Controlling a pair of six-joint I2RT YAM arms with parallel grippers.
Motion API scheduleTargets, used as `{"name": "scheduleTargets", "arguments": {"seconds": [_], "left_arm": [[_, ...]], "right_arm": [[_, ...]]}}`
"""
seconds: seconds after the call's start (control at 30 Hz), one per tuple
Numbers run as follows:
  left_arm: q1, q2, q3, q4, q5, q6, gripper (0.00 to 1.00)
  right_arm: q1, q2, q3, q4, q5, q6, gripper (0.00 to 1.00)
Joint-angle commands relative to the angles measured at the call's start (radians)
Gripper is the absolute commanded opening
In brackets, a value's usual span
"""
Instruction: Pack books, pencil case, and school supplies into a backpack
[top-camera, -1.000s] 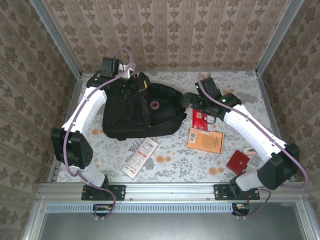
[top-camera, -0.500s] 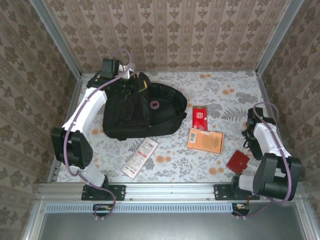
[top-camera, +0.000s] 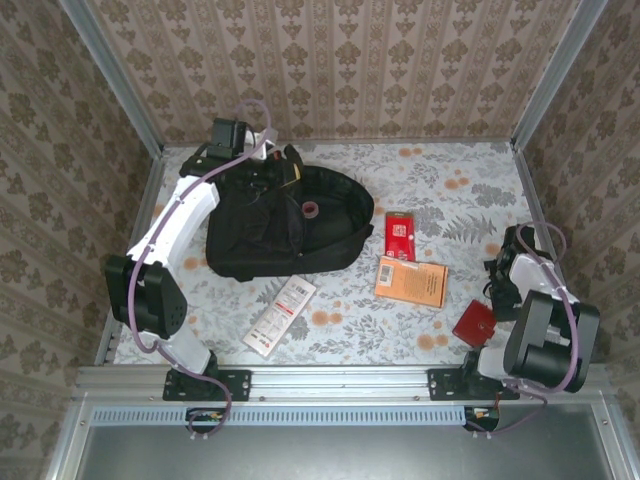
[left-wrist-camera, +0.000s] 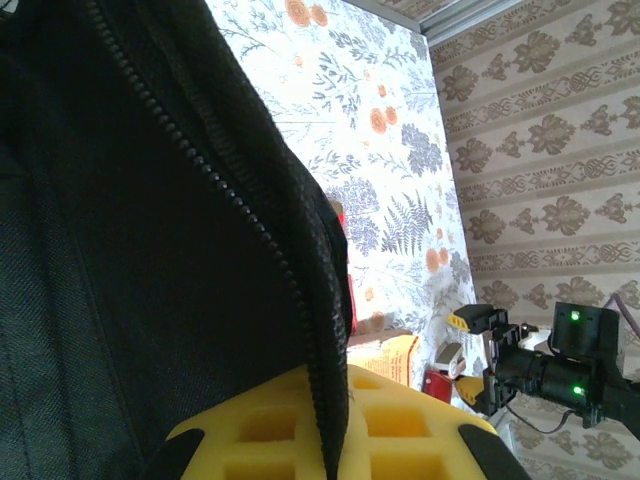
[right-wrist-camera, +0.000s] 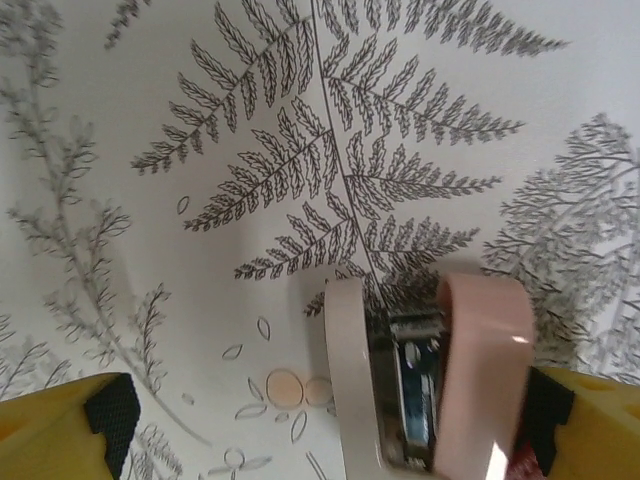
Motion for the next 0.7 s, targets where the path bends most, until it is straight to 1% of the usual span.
{"name": "scheduleTargets", "arguments": {"seconds": [0.0, 0.17, 0.27, 0.33, 0.53, 0.6, 0.63, 0.67], "left_arm": [[-0.007, -0.051, 0.002, 0.006, -0.007, 0.035, 0.00], [-0.012, -0.051, 0.002, 0.006, -0.007, 0.038, 0.00], [-0.011, -0.052, 0.003, 0.004, -0.007, 0.039, 0.00], [-0.011, -0.054, 0.005, 0.003, -0.007, 0.040, 0.00], [-0.004, -0.062, 0.004, 0.001, -0.007, 0.047, 0.00], [0.001, -0.062, 0.005, 0.002, -0.007, 0.043, 0.00], [0.005, -0.062, 0.005, 0.004, -0.007, 0.042, 0.00], [0.008, -0.062, 0.004, 0.005, -0.006, 0.039, 0.00]], "right_arm": [[-0.007, 0.066, 0.007, 0.077, -0.041, -0.036, 0.98], [-0.004, 0.120, 0.049, 0.120, -0.046, -0.090, 0.88], [-0.002, 0.135, 0.059, 0.134, -0.058, -0.117, 0.80], [-0.002, 0.150, 0.067, 0.151, -0.084, -0.154, 0.75], [0.006, 0.191, 0.101, 0.182, -0.165, -0.287, 0.65], [0.012, 0.203, 0.116, 0.171, -0.180, -0.310, 0.64], [0.017, 0.208, 0.123, 0.174, -0.196, -0.334, 0.59], [0.020, 0.214, 0.130, 0.182, -0.215, -0.355, 0.56]]}}
